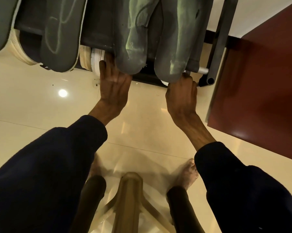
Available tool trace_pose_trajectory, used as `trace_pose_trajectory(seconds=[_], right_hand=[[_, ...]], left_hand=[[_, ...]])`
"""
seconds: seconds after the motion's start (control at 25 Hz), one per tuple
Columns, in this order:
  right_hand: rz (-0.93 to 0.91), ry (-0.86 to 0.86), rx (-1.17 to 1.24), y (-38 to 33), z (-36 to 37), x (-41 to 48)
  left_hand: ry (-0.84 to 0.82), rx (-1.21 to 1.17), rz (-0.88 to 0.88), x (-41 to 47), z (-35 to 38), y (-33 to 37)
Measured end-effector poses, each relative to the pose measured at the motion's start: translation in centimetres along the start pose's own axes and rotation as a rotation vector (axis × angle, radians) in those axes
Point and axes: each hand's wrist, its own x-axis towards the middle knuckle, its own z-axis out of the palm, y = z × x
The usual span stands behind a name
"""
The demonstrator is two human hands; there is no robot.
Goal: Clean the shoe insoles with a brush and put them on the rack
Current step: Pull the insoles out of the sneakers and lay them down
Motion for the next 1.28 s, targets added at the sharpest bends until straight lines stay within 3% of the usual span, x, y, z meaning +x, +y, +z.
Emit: trace_pose_trajectory(seconds=[0.08, 0.2, 0.36, 0.52, 0.68, 0.96, 1.16, 1.28], right_hand=[[-0.013, 0.010, 0.125, -0.4, 1.0, -0.8], [-0.078, 0.188, 0.217, -2.0, 2.5, -3.9], [-0.050, 0.298, 0.174, -2.7, 2.2, -5.2], [-0.033, 0.230, 0.035, -2.1, 0.9, -4.5], [-0.042, 0.187, 0.165, -2.2, 2.0, -5.1], [-0.172, 0.286, 0.174, -1.7, 8.3, -17.1], [-0.171, 0.193, 0.162, -0.4, 13.0, -23.8], [-0.168, 0.125, 0.150, -0.1, 15.6, -25.3]], left_hand=[[0.022, -0.159, -0.143, 0.0, -1.7, 0.5], [0.101, -0.361, -0.253, -1.9, -3.9, 1.6], [0.052, -0.572, -0.389, -6.4, -4.9, 2.5], [-0.102, -0.508, -0.450, -7.5, -4.5, 1.9], [-0.208, -0.651, -0.522, -7.5, -4.8, 1.7], [-0.282, -0.700, -0.451, -17.1, -8.7, 2.0], [-0.372, -0.378, -0.456, -24.6, -10.4, 2.3], [-0.359, -0.367, -0.384, -27.4, -8.9, 2.9]])
